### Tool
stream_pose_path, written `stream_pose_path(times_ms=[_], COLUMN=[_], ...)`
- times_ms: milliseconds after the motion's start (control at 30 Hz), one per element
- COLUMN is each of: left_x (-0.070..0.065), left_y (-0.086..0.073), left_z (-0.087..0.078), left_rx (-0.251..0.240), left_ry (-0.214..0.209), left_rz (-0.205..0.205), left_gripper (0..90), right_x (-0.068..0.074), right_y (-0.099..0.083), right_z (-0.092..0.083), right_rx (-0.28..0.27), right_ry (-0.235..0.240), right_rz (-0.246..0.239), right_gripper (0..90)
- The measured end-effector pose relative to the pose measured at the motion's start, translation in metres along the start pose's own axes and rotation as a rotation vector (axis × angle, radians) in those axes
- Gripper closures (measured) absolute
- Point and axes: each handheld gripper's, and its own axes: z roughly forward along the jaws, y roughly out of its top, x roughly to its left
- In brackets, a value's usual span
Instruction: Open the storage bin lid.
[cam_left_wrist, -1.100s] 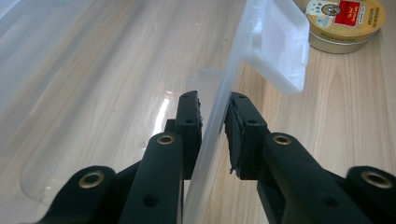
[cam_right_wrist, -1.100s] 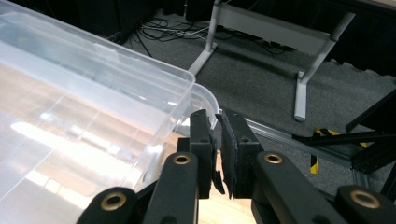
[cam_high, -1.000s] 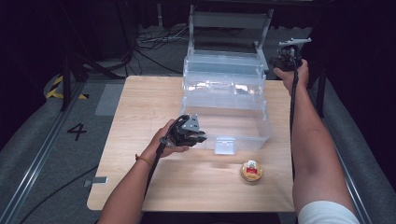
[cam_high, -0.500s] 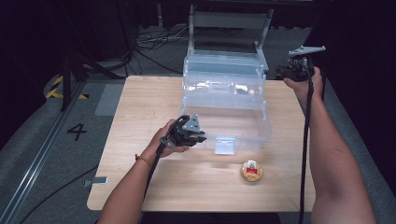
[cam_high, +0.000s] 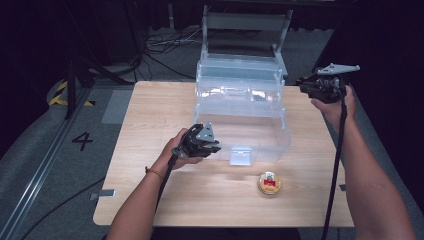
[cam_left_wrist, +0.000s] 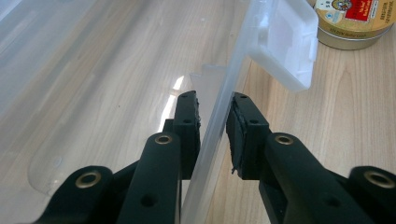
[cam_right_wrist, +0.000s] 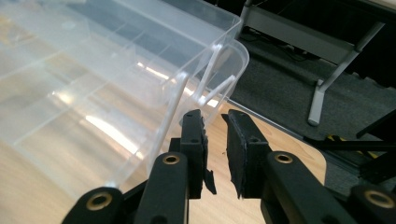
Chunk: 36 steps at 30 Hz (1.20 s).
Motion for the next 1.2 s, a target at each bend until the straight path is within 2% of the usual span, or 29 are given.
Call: stream_pose_path(times_ms=[200, 567, 767, 1200], left_x=[0.000, -0.001, -0.002, -0.006], left_y=[0.000, 0.002, 0.003, 0.006], left_z=[0.000, 0.000, 0.000, -0.001], left_rx=[0.000, 0.012, 0.019, 0.034], left_ry=[-0.001, 0.012, 0.020, 0.050], left_rz=[0.001, 0.000, 0.008, 0.022], left_gripper=[74.9, 74.6, 74.4, 74.0], right_x=[0.010, 0.022, 0.029, 0.053], right_y=[-0.013, -0.035, -0.045, -0.076], right_z=[-0.015, -0.031, -0.039, -0.046], right_rx=[0.015, 0.035, 0.062, 0.145], right_ry=[0.013, 0.035, 0.050, 0.138], right_rz=[-0.037, -0.052, -0.080, -0.128], right_gripper=[73.5, 68.6, 66.4, 61.0])
